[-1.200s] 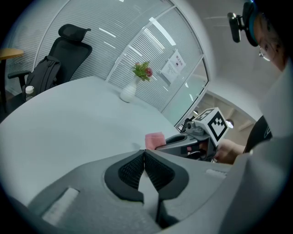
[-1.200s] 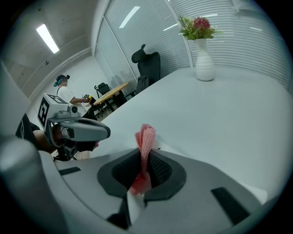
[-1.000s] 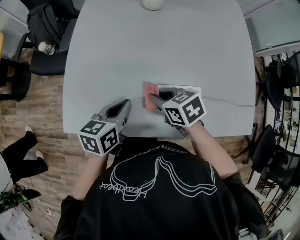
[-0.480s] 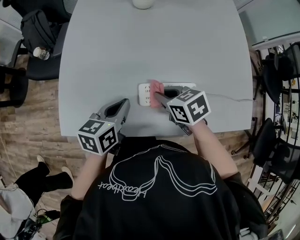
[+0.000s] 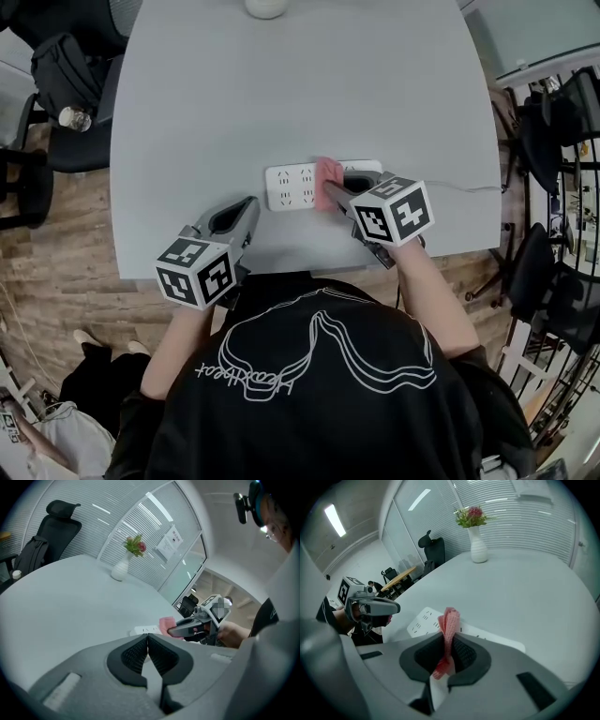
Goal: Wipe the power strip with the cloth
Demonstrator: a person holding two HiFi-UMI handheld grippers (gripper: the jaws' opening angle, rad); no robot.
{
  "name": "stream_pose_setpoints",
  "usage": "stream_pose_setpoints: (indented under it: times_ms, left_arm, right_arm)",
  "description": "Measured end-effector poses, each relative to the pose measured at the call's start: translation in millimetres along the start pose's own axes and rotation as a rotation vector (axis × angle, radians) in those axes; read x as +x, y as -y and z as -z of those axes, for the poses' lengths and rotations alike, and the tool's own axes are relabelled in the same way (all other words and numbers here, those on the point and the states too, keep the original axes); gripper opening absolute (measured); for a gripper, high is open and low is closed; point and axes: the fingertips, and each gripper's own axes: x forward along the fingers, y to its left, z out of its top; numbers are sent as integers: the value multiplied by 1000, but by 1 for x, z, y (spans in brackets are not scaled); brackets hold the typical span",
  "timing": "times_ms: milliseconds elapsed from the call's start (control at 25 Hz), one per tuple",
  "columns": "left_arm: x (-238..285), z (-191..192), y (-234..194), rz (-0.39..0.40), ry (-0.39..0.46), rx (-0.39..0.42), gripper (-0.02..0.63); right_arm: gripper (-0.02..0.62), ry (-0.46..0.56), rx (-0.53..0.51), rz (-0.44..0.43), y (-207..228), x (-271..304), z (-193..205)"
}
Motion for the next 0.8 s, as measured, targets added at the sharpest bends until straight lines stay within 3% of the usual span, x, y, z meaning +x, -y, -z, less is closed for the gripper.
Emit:
stream_pose_setpoints:
  times_ms: [800]
  left_arm:
    - [14,2,18,27,-21,24,14]
  right_arm:
    - [51,40,142,111,69,-50,35]
